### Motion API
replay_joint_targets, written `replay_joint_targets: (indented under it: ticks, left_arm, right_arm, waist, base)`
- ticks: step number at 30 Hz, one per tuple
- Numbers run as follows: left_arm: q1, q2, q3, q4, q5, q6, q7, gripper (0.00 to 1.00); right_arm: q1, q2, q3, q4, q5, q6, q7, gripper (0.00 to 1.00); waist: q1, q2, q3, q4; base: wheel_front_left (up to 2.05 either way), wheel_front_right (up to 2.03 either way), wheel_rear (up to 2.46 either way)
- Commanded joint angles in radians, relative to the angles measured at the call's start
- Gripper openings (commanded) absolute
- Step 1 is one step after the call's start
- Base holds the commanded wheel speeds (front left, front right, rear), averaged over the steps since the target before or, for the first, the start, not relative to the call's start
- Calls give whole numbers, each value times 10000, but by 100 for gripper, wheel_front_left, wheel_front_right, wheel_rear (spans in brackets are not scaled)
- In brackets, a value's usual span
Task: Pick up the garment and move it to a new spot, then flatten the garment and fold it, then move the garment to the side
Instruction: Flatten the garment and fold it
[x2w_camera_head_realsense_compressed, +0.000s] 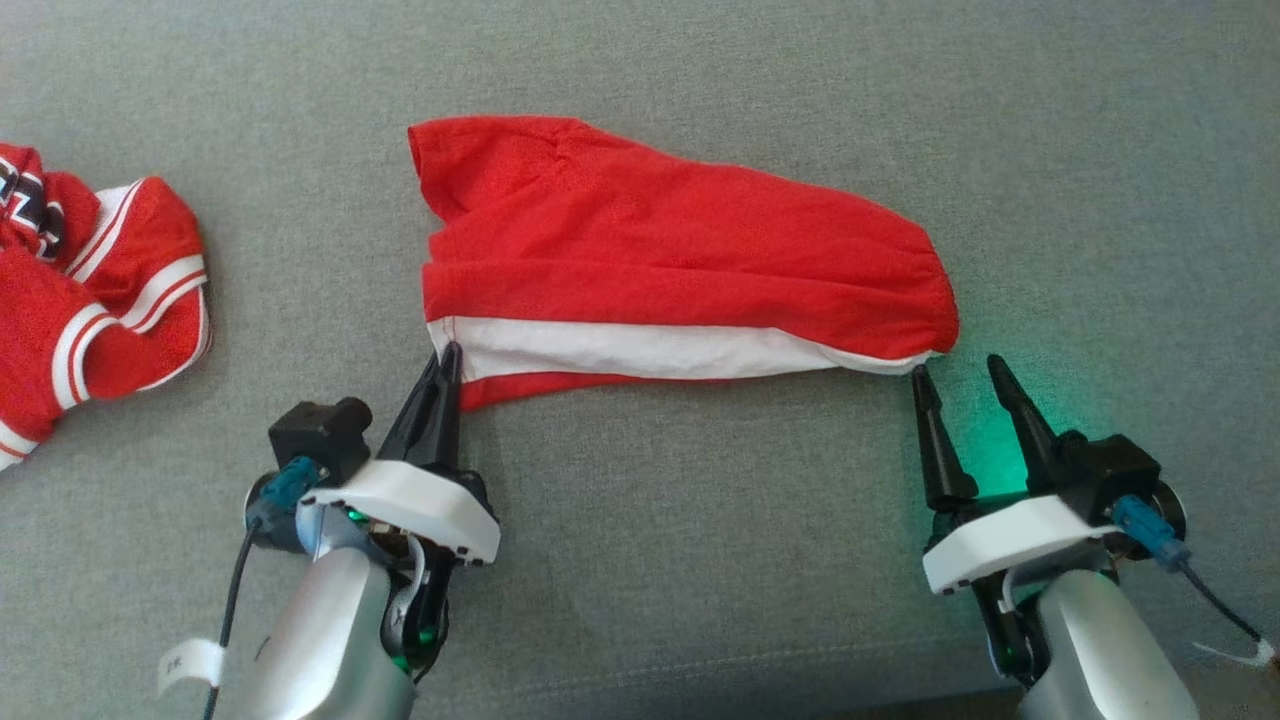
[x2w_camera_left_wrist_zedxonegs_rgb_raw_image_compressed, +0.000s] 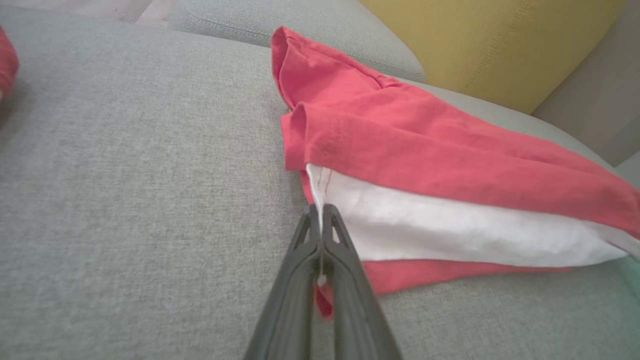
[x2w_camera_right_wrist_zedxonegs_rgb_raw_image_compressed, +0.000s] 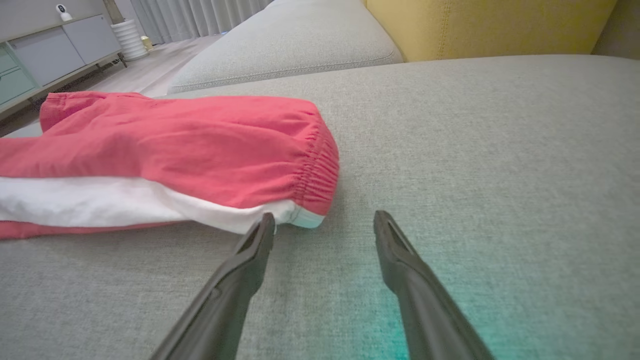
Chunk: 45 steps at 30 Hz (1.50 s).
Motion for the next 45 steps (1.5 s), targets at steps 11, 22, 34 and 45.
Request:
replay_joint_targets:
  ticks: [11,22,34,45]
  left_arm:
    - [-160,127,293,-275,89,-9,-53,0]
    - [-205,127,392,-251,186,-34,-53,0]
    - [11,127,974,-941,499,50,-53,0]
    - [-865,467,2381,-2803,1842,-387,-53,0]
  right_arm:
    - [-696,-28,308,342,-486,-9,-65,100]
    - [-835,-28,506,215,-611,-9,-65,0]
    - [-516,-28,766,-912,1,-9,-65,0]
    - [-1447,-235,1412,-2388,892,-9,-65,0]
  waist:
    - [0,0,198,323]
    - [0,0,368,441]
    - [0,0,-721,327]
    - [0,0,-2234,592]
  base:
    - [0,0,0]
    - [0,0,0]
    - [0,0,0]
    - [0,0,0]
